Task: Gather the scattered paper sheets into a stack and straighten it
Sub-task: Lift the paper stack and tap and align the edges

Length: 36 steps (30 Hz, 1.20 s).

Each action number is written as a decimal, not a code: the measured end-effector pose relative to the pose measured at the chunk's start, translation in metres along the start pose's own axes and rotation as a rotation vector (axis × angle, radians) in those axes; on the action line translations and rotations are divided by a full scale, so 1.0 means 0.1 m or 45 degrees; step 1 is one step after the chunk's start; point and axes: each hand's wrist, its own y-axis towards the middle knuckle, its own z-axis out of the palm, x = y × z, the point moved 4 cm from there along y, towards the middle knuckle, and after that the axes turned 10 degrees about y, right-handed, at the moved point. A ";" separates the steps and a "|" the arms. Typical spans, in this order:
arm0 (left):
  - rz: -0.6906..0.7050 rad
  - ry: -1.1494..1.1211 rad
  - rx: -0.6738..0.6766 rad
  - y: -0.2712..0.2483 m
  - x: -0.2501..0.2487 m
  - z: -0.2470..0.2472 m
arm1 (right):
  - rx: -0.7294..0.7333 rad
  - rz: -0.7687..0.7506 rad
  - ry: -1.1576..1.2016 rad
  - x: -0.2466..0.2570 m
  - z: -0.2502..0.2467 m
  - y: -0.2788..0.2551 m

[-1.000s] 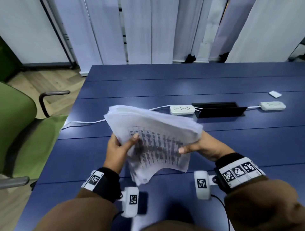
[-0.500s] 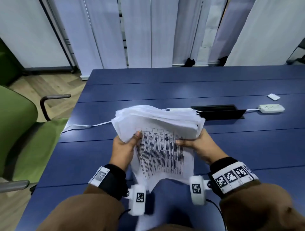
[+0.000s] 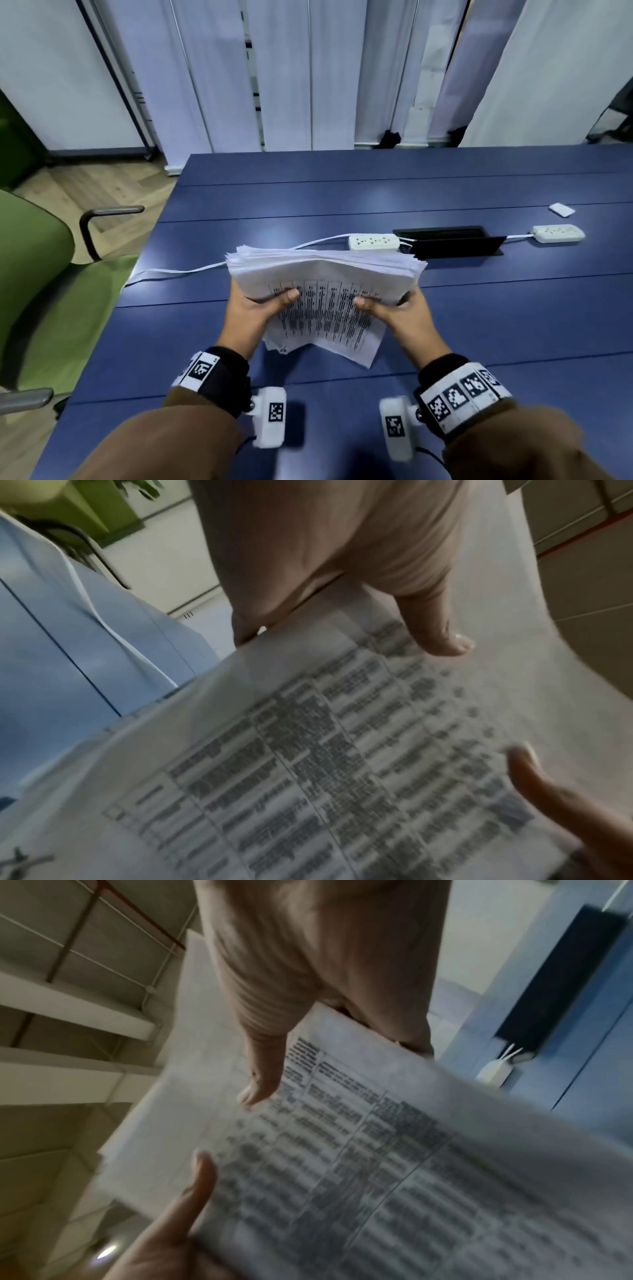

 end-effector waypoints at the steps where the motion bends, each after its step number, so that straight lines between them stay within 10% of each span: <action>1: -0.002 0.008 0.023 -0.04 0.01 0.04 | 0.005 0.001 -0.020 -0.02 0.03 -0.03; 36: -0.027 -0.137 0.071 0.14 -0.03 0.20 | 0.324 0.026 -0.149 0.27 0.27 0.00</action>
